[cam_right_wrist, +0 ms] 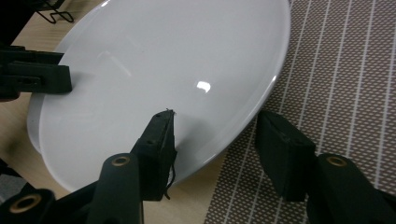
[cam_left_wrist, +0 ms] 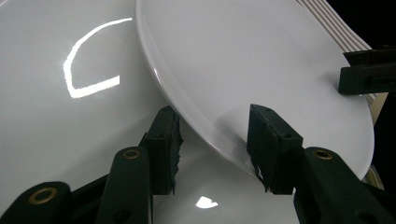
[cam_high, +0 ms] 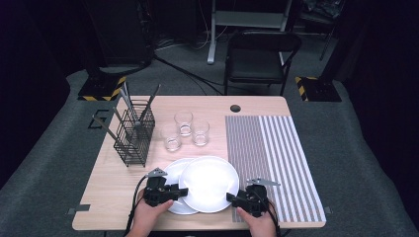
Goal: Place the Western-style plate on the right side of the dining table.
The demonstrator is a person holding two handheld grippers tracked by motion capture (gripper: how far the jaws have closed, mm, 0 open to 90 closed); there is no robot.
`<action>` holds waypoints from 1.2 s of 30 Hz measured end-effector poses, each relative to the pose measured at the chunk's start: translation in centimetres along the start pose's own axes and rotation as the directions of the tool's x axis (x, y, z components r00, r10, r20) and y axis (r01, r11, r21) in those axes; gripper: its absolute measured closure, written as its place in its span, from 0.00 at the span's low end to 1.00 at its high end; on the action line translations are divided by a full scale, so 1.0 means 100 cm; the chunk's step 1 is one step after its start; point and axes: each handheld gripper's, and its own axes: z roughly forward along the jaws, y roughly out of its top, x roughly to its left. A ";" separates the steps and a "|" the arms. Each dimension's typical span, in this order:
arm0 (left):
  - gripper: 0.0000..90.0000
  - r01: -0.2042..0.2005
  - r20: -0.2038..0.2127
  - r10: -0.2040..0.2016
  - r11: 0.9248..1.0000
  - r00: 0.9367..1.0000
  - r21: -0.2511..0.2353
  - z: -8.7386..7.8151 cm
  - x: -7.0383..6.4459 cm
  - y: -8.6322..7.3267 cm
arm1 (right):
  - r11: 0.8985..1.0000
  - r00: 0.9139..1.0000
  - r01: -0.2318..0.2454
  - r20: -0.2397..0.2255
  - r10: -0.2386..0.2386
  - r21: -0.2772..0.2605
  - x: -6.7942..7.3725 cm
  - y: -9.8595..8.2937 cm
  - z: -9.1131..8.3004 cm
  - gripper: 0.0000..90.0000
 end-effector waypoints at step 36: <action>0.63 0.036 -0.055 -0.040 0.996 0.998 -0.078 -0.006 -0.020 0.009 | 0.998 0.999 0.003 0.041 0.000 -0.068 0.006 0.007 -0.011 0.57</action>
